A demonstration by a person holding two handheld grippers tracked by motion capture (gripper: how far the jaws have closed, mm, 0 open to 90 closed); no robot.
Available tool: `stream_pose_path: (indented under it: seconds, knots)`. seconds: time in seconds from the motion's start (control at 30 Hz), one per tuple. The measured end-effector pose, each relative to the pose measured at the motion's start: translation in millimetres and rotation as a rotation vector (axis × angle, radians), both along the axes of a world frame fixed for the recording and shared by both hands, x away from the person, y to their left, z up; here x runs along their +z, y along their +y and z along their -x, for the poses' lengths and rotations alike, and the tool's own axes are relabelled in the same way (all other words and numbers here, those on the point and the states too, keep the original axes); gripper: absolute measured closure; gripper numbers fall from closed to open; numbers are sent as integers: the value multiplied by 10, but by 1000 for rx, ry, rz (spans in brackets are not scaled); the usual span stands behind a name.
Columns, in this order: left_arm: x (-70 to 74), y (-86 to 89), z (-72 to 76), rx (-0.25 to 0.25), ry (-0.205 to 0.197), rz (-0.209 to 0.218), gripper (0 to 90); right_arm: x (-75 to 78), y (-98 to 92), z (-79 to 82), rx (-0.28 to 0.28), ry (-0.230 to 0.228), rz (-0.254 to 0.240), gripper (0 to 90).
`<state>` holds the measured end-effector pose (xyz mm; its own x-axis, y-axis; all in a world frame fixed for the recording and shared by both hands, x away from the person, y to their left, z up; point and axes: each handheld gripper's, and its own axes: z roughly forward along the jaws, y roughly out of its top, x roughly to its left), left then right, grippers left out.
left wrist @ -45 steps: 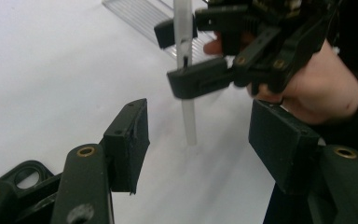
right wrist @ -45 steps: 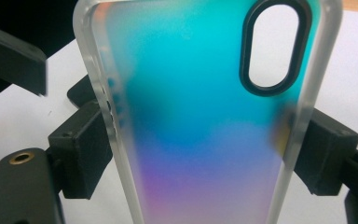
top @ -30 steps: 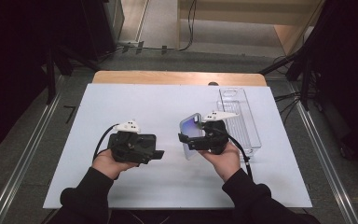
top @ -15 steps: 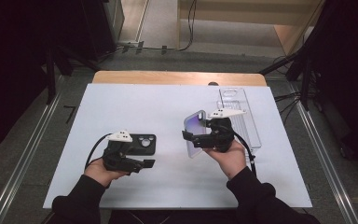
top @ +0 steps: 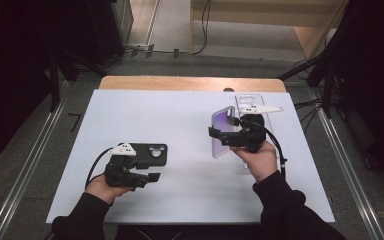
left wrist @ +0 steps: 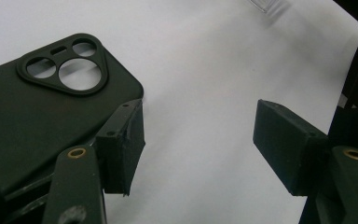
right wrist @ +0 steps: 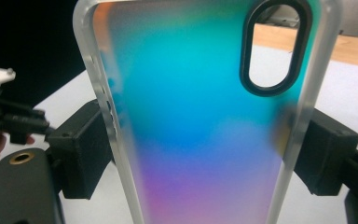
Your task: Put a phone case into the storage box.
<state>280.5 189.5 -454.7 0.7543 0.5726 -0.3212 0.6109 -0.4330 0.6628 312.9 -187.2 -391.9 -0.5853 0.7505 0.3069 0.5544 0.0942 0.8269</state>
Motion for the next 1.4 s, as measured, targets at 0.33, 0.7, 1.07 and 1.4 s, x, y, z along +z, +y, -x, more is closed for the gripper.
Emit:
stream_pose_path:
  seconds: [0.33,0.7,1.07,1.4]
  knots:
    - [-19,65,29,29,-2,5,340,150,-213,-122,-68,-9,17,151]
    - [-28,113,39,50,-10,20,339,208,-538,-289,-172,-18,42,151]
    - [-23,93,41,40,-18,14,339,198,-653,-551,-241,-14,91,151]
    - [-41,95,26,45,-18,-5,339,197,-743,-863,-294,8,85,151]
